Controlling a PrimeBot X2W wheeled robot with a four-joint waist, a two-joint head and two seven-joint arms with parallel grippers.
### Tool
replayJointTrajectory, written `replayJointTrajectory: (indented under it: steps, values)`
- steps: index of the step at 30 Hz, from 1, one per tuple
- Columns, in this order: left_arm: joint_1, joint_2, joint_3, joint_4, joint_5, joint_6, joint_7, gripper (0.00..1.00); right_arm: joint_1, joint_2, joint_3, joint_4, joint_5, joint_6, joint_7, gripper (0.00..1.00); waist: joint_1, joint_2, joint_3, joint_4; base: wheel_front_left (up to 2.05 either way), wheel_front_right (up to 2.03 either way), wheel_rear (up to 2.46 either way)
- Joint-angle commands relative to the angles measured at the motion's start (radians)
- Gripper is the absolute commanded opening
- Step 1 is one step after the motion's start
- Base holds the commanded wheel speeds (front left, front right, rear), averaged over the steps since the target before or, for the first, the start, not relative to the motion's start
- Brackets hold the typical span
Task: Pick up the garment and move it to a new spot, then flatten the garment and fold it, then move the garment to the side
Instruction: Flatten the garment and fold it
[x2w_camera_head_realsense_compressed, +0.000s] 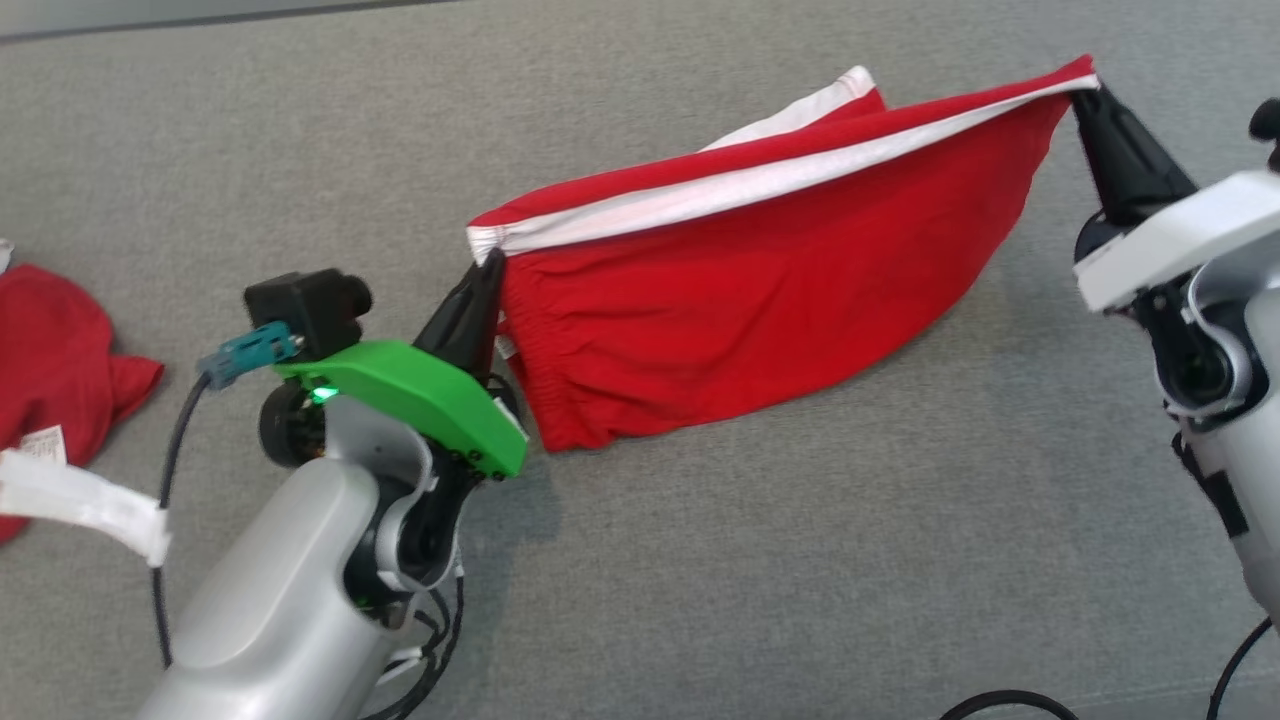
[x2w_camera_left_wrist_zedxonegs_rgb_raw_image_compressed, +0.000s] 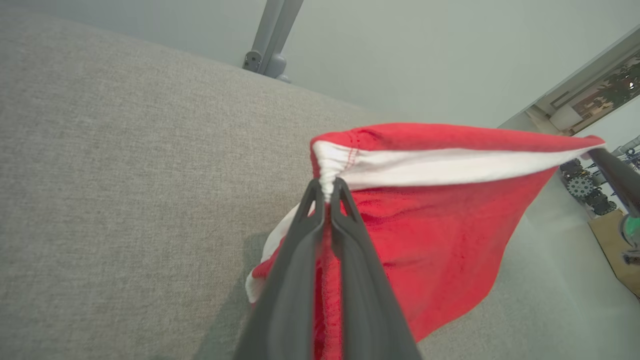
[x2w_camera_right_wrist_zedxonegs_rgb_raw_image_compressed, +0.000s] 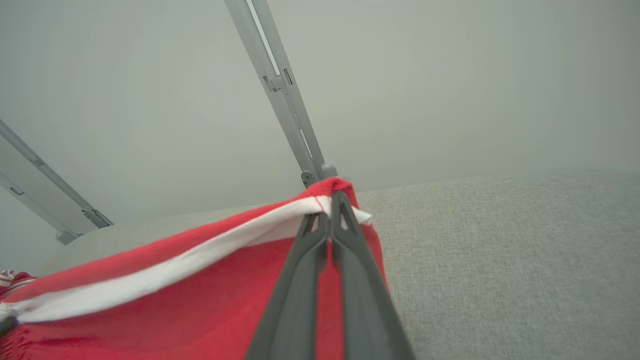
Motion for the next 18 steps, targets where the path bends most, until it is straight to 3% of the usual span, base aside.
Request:
replayJointTrajectory:
  steps: [1, 7, 15, 16, 17, 18]
  values:
    - [-0.039, -0.026, -0.015, 0.049, 0.003, -0.006, 0.008, 0.0, -0.047, -0.008, -0.002, 0.045, -0.003, 0.0, 0.0, 0.0, 0.0001, 0.0115, 0.104, 0.125, 0.0, 0.0, 0.0]
    - [-0.139, -0.117, -0.049, 0.256, 0.012, -0.045, 0.01, 0.0, -0.201, -0.006, 0.051, 0.259, -0.032, 0.0, 0.014, 0.0, 0.0001, 0.0115, 0.114, 0.167, 0.0, 0.0, 0.0]
    - [-0.239, -0.192, -0.077, 0.446, 0.034, -0.089, -0.008, 0.0, -0.309, 0.023, 0.115, 0.469, -0.067, 0.0, -0.028, 0.0, 0.0001, 0.0115, 0.123, 0.181, 0.0, 0.0, 0.0]
    - [-0.245, -0.198, -0.079, 0.463, 0.034, -0.095, -0.009, 0.17, -0.316, 0.028, 0.124, 0.482, -0.072, 0.0, -0.043, 0.22, 0.0001, 0.0115, 0.123, 0.18, 0.0, 0.0, 0.0]
    - [-0.252, -0.202, -0.083, 0.475, 0.035, -0.104, -0.011, 0.46, -0.323, 0.03, 0.131, 0.496, -0.077, 0.0, -0.056, 0.76, 0.0001, 0.0115, 0.122, 0.178, 0.0, 0.0, 0.0]
    - [-0.252, -0.202, -0.083, 0.475, 0.035, -0.104, -0.011, 0.46, -0.323, 0.03, 0.131, 0.496, -0.077, 0.0, -0.056, 0.76, 0.0001, 0.0115, 0.122, 0.178, 0.0, 0.0, 0.0]
